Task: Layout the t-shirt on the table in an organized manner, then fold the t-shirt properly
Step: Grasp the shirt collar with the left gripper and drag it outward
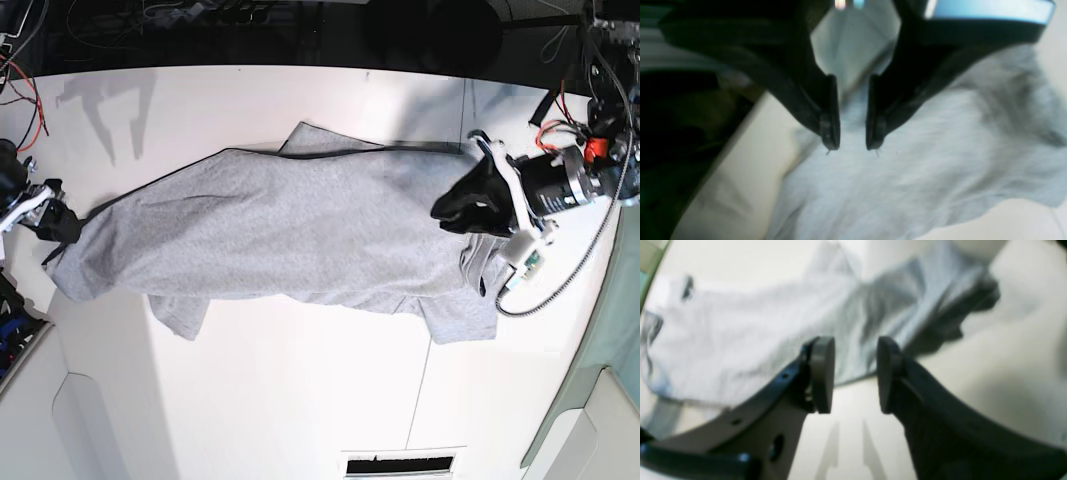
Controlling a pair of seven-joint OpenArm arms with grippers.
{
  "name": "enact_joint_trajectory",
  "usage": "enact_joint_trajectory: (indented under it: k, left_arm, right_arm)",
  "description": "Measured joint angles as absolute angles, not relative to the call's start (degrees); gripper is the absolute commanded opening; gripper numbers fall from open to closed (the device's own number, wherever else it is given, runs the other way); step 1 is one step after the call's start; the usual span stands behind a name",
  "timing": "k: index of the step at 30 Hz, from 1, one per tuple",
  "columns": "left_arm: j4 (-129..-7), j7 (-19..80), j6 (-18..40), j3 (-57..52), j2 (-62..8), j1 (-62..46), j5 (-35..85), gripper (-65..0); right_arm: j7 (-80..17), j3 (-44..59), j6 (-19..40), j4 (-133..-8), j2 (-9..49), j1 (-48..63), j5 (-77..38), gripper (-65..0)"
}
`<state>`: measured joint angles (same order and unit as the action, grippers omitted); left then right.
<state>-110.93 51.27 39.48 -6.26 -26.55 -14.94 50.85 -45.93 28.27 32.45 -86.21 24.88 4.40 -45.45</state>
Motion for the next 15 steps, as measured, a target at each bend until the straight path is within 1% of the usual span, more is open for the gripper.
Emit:
enact_joint_trajectory:
  k: [1, 4, 5, 7, 9, 12, 15]
  left_arm:
    - [-112.81, 50.7, 39.68, -6.07, -25.12, -17.39, 49.91, -44.9]
    - [-113.97, 47.4, 39.9, -4.67, -20.91, -22.31, 41.89, -33.4]
    - [-113.73, 46.22, 39.83, -3.49, -19.99, -22.76, 38.46, -31.8]
    - [-113.3, 43.2, 39.55, 0.47, -19.35, -22.52, 33.76, -31.8]
    - [-113.25, 39.57, 39.42, 5.65, -18.63, -22.17, 26.46, -31.8]
    - [-112.75, 35.46, 33.74, 14.28, -17.93, -21.85, 13.93, -31.8]
    - [-108.88, 32.1, 28.71, 21.85, -17.74, -19.55, 6.74, -31.9]
  right_arm:
    - [-45.5, 28.4, 32.29, -86.28, 24.95, 5.67, -45.21, -43.7]
    - [-45.15, 28.82, 32.18, -86.11, 23.68, 8.34, -44.64, -43.7]
    - [-45.04, 28.84, 32.16, -86.08, 22.52, 8.4, -44.1, -43.7]
    - [-44.91, 28.56, 32.25, -86.08, 20.36, 7.94, -43.92, -43.7]
    - [-44.12, 28.36, 32.45, -86.15, 18.87, 7.77, -43.46, -43.7]
    - [-43.51, 28.45, 32.4, -86.15, 18.37, 7.81, -42.48, -43.7]
    - [-42.63, 28.71, 32.36, -86.15, 18.41, 7.88, -42.22, -43.7]
